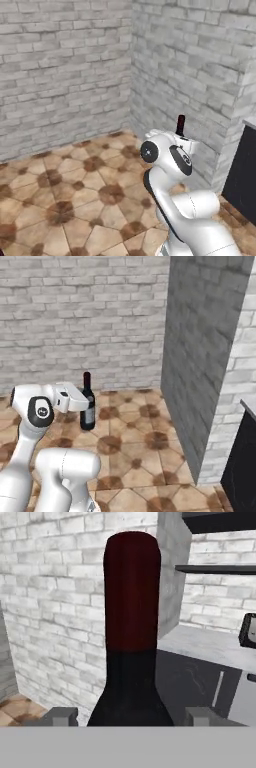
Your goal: There is a wine glass and glass cup on the dining counter. Place the wine bottle next to the wine glass and the juice bottle next to the glass cup.
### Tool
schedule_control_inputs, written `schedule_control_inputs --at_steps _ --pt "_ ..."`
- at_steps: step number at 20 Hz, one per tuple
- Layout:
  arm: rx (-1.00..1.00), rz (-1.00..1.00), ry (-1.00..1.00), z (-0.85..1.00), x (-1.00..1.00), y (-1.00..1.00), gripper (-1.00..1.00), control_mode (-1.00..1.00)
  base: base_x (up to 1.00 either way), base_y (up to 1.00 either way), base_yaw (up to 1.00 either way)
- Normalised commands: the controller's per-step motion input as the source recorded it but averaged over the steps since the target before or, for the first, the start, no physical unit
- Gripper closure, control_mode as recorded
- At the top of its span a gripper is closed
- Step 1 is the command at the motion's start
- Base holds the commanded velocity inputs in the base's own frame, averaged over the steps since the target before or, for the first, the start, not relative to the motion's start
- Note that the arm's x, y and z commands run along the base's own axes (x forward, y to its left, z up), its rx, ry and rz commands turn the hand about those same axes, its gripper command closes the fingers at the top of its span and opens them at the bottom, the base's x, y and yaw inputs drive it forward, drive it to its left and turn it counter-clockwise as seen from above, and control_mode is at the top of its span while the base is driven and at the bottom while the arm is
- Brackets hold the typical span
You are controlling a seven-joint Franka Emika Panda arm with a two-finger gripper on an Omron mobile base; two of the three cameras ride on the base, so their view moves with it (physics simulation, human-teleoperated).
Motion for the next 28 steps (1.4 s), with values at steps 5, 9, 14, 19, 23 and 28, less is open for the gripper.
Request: schedule_control_inputs --at_steps 5,9,14,19,23,28 --pt "0.00 0.00 0.00 0.00 0.00 0.00 1.00 1.00 0.84 0.00 0.37" --pt "0.00 0.00 0.00 0.00 0.00 0.00 1.00 1.00 0.84 0.00 0.38" --pt "0.00 0.00 0.00 0.00 0.00 0.00 1.00 1.00 0.87 0.00 0.34" --pt "0.00 0.00 0.00 0.00 0.00 0.00 1.00 1.00 0.87 0.00 0.33" --pt "0.00 0.00 0.00 0.00 0.00 0.00 1.00 1.00 0.76 0.00 0.47" --pt "0.00 0.00 0.00 0.00 0.00 0.00 1.00 1.00 0.66 -0.01 0.57"
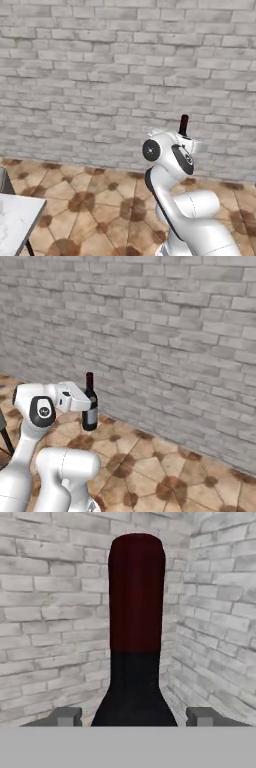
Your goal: There is a wine glass and glass cup on the dining counter. Place the wine bottle next to the wine glass and the juice bottle next to the glass cup.
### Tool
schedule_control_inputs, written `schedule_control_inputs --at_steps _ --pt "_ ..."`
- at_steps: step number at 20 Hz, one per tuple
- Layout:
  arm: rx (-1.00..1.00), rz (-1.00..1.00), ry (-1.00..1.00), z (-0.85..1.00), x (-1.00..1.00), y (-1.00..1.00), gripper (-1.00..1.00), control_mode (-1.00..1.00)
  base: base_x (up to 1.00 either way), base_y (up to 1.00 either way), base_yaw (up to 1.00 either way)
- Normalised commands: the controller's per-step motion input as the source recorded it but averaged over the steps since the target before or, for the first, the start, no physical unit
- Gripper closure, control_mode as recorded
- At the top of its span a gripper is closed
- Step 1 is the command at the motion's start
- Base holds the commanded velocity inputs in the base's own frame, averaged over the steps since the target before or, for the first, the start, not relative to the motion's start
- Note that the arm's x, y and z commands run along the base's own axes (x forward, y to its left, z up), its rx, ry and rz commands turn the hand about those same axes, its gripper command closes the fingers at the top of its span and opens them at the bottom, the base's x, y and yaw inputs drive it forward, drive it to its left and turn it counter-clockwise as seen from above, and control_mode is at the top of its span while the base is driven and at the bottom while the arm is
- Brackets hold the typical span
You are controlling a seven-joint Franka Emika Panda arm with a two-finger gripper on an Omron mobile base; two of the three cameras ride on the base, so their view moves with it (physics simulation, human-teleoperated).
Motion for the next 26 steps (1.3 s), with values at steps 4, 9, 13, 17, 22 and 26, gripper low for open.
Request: schedule_control_inputs --at_steps 4,9,13,17,22,26 --pt "0.00 0.00 0.00 0.00 0.00 0.00 1.00 1.00 0.61 -0.02 0.63" --pt "0.00 0.00 0.00 0.00 0.00 0.00 1.00 1.00 0.63 -0.06 0.55" --pt "0.00 0.00 0.00 0.00 0.00 0.00 1.00 1.00 0.64 -0.08 0.45" --pt "0.00 0.00 0.00 0.00 0.00 0.00 1.00 1.00 0.64 -0.09 0.43" --pt "0.00 0.00 0.00 0.00 0.00 0.00 1.00 1.00 0.66 -0.10 0.44" --pt "0.00 0.00 0.00 0.00 0.00 0.00 1.00 1.00 0.61 -0.07 0.48"
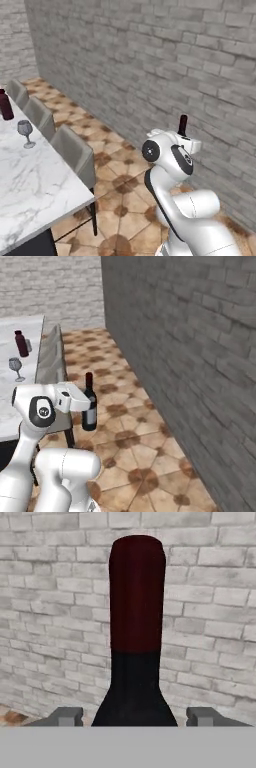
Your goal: There is a wine glass and glass cup on the dining counter. Place the wine bottle next to the wine glass and the juice bottle next to the glass cup.
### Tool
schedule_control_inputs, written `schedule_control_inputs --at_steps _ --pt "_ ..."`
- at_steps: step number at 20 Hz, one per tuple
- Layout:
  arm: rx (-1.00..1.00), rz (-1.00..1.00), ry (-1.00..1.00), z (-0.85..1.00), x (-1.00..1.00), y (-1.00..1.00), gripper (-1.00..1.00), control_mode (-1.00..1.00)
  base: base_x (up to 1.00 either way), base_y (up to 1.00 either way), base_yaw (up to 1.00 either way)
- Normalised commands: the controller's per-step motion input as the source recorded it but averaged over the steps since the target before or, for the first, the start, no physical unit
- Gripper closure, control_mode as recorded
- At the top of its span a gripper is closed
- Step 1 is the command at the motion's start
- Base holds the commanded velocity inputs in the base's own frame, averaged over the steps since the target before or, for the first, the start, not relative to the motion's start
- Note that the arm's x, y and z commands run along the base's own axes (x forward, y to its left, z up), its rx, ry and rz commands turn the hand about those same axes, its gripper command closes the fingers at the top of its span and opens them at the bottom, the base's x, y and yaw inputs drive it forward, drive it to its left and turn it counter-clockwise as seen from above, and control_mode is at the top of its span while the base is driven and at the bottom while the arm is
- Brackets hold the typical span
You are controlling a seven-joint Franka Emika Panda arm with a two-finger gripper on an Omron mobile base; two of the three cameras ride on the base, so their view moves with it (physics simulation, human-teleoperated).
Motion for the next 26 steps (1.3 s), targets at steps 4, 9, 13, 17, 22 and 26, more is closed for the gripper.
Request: schedule_control_inputs --at_steps 4,9,13,17,22,26 --pt "0.00 0.00 0.00 0.00 0.00 0.00 1.00 1.00 0.57 -0.11 0.46" --pt "0.00 0.00 0.00 0.00 0.00 0.00 1.00 1.00 0.55 -0.30 0.24" --pt "0.00 0.00 0.00 0.00 0.00 0.00 1.00 1.00 0.55 -0.35 0.19" --pt "0.00 0.00 0.00 0.00 0.00 0.00 1.00 1.00 0.52 -0.35 0.21" --pt "0.00 0.00 0.00 0.00 0.00 0.00 1.00 1.00 0.48 -0.32 0.26" --pt "0.00 0.00 0.00 0.00 0.00 0.00 1.00 1.00 0.46 -0.24 0.40"
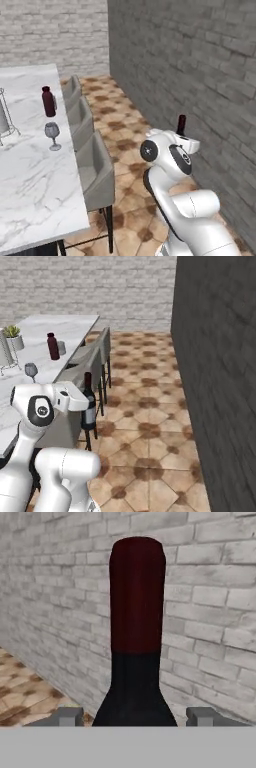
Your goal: There is a wine glass and glass cup on the dining counter. Place the wine bottle next to the wine glass and the juice bottle next to the glass cup.
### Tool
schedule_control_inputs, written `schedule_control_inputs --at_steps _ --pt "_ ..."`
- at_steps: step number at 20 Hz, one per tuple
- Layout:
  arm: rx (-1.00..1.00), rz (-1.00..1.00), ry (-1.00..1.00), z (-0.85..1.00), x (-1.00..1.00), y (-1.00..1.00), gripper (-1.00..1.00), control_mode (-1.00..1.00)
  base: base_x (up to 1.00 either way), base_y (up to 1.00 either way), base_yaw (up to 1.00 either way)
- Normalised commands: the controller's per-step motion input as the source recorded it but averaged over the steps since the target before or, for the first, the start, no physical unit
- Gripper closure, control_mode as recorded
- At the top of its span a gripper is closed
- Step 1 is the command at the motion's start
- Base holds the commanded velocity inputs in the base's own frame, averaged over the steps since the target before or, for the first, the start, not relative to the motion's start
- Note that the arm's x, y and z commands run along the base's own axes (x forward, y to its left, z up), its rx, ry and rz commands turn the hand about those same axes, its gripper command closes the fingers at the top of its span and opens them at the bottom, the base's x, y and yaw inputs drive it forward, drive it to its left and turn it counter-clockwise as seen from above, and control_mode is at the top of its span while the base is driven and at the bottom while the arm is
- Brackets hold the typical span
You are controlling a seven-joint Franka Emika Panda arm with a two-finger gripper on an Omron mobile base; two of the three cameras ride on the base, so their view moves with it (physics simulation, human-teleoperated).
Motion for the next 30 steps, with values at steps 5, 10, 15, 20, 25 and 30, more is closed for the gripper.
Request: schedule_control_inputs --at_steps 5,10,15,20,25,30 --pt "0.00 0.00 0.00 0.00 0.00 0.00 1.00 1.00 0.40 -0.26 0.43" --pt "0.00 0.00 0.00 0.00 0.00 0.00 1.00 1.00 0.34 -0.31 0.43" --pt "0.00 0.00 0.00 0.00 0.00 0.00 1.00 1.00 0.32 -0.34 0.42" --pt "0.00 0.00 0.00 0.00 0.00 0.00 1.00 1.00 0.29 -0.39 0.41" --pt "0.00 0.00 0.00 0.00 0.00 0.00 1.00 1.00 0.22 -0.40 0.42" --pt "0.00 0.00 0.00 0.00 0.00 0.00 1.00 1.00 0.24 -0.42 0.39"
